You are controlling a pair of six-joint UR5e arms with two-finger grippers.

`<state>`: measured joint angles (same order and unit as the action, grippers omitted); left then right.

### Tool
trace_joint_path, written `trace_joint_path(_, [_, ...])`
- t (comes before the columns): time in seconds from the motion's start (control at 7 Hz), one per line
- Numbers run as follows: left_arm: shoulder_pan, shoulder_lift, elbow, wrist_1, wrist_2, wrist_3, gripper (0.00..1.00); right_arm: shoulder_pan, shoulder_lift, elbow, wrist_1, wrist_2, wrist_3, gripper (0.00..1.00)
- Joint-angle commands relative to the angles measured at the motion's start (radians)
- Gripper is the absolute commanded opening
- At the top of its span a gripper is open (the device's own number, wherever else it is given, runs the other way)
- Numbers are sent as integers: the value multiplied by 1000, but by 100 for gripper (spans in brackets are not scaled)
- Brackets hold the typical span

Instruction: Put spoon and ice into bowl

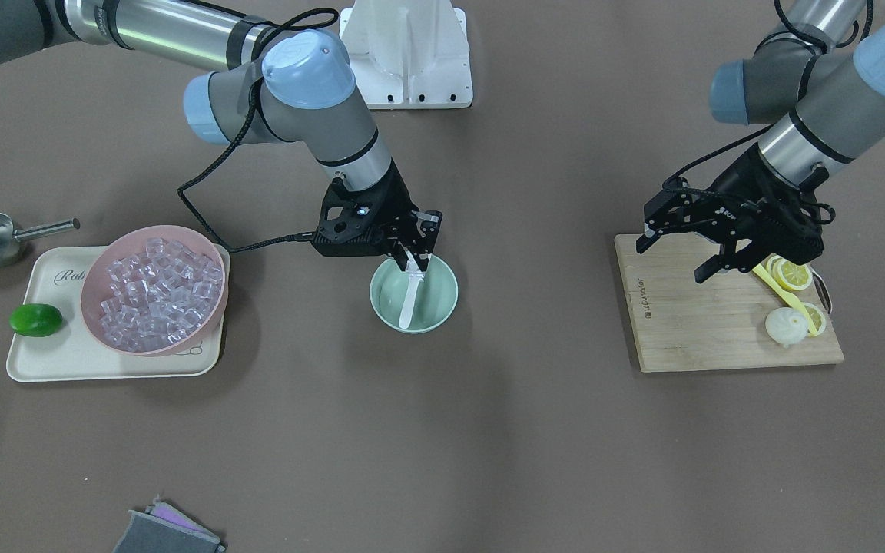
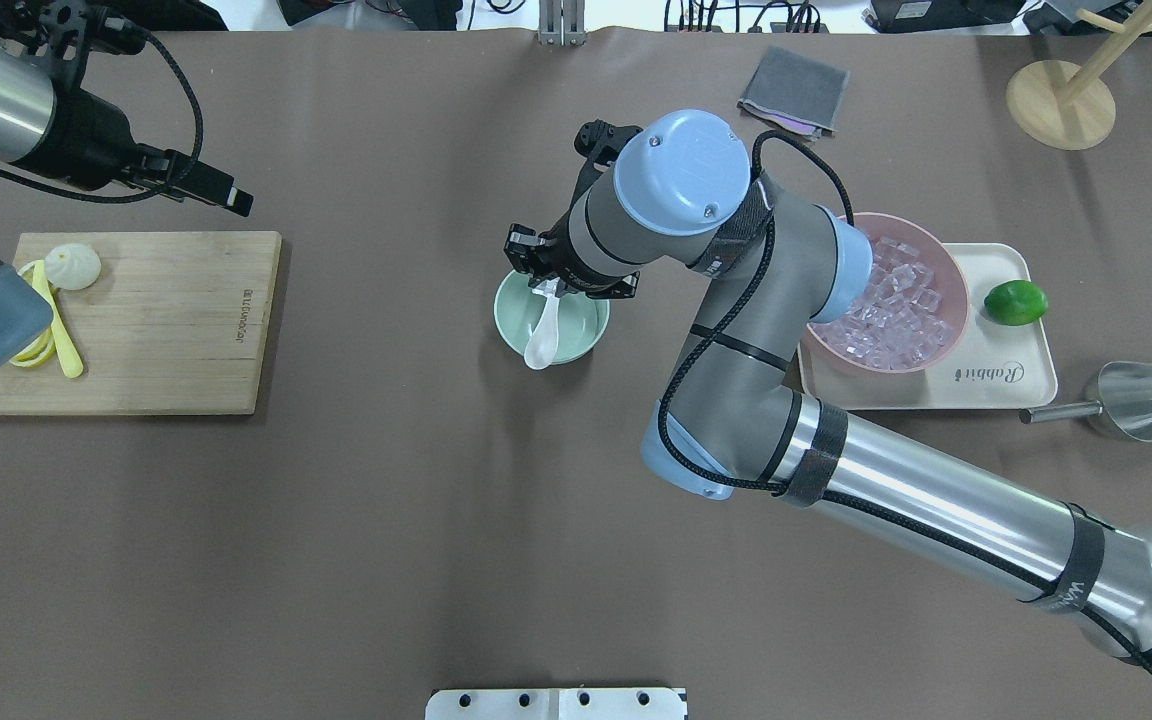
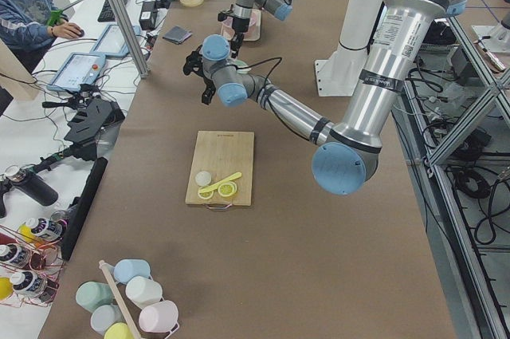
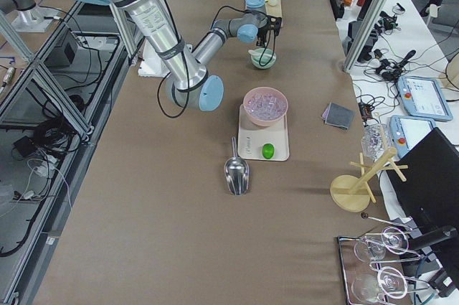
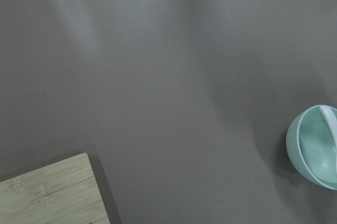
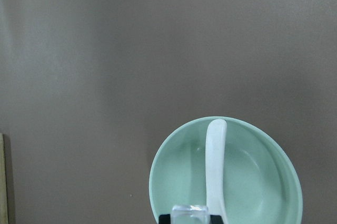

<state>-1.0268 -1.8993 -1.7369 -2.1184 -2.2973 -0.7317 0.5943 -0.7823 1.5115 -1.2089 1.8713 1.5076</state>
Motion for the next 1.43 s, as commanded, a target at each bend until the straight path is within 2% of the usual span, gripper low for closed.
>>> trace_joint_path(0.0, [1,3,-13,2,28,-6,96,1,-3,-2,6,3,3,0])
trace_joint_path(0.29, [2,3,-35,2,52,-11,96,15,-5,-5,6,8,3,0])
trace_joint_path(0.57, [4,-6,-42,3,113,-14,96,9,-20,-7,3,8,5,0])
trace_joint_path(1.29, [4,-6,-73,6,111,-15,96,-44,-37,28,6,9,40,0])
